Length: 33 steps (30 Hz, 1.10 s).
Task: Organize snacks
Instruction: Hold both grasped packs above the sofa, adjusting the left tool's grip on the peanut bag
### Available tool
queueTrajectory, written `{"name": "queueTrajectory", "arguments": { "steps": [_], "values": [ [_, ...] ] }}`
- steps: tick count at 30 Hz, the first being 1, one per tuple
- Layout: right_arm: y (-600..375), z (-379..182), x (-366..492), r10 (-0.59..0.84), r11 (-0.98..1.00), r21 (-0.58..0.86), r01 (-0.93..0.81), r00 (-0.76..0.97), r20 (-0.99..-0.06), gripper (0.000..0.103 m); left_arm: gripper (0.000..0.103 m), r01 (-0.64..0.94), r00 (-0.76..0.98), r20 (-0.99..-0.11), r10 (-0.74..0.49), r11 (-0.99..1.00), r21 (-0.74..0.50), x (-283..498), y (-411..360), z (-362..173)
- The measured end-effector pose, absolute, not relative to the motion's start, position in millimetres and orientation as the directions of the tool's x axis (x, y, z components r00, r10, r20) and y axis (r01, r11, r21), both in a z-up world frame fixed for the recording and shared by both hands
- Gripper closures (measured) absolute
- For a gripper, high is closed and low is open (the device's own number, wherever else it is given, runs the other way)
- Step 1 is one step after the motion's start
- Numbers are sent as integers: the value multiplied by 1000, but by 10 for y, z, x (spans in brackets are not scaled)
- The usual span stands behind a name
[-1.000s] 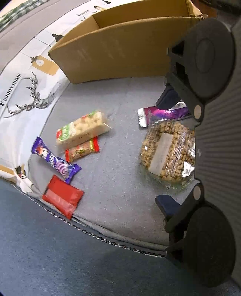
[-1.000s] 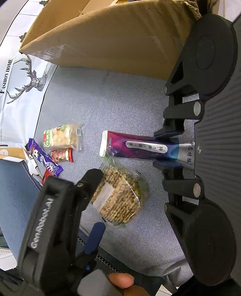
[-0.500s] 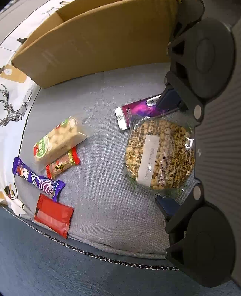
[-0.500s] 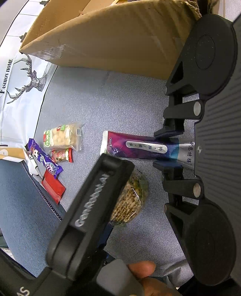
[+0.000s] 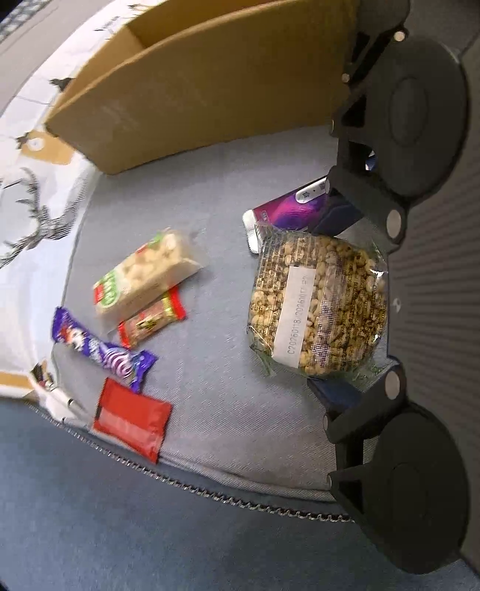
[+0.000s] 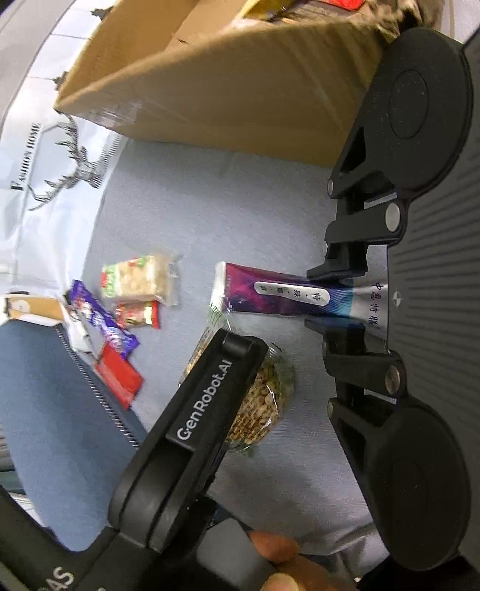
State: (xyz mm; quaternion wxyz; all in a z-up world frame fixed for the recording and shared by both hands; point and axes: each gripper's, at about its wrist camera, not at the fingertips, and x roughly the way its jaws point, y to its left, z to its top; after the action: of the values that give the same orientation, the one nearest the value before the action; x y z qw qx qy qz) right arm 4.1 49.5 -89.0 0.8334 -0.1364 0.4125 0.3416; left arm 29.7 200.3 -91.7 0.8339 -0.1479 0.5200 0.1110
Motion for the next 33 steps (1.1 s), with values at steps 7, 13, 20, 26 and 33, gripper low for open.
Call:
{"name": "queueTrajectory", "arguments": {
  "steps": [7,13,20,26,33],
  "values": [
    [456,-790,37,492,735,63,-675,467,-735,84,19,-366,490,-870,53,918,-151,275,2058,-784],
    [416,-655,27,524,741,69,-668,511,-681,84,19,-381,536,-842,58,907,-180,250,2112,-695],
    [379,-618,23,532,749,75,-658,530,-661,84,19,-384,553,-831,58,903,-192,245,2118,-654],
    [366,-553,-16,551,749,68,-659,562,-616,84,19,-382,568,-821,66,904,-191,243,2114,-628],
    [351,-491,-27,568,748,68,-660,584,-580,85,19,-394,582,-809,76,897,-199,228,2133,-593]
  ]
}}
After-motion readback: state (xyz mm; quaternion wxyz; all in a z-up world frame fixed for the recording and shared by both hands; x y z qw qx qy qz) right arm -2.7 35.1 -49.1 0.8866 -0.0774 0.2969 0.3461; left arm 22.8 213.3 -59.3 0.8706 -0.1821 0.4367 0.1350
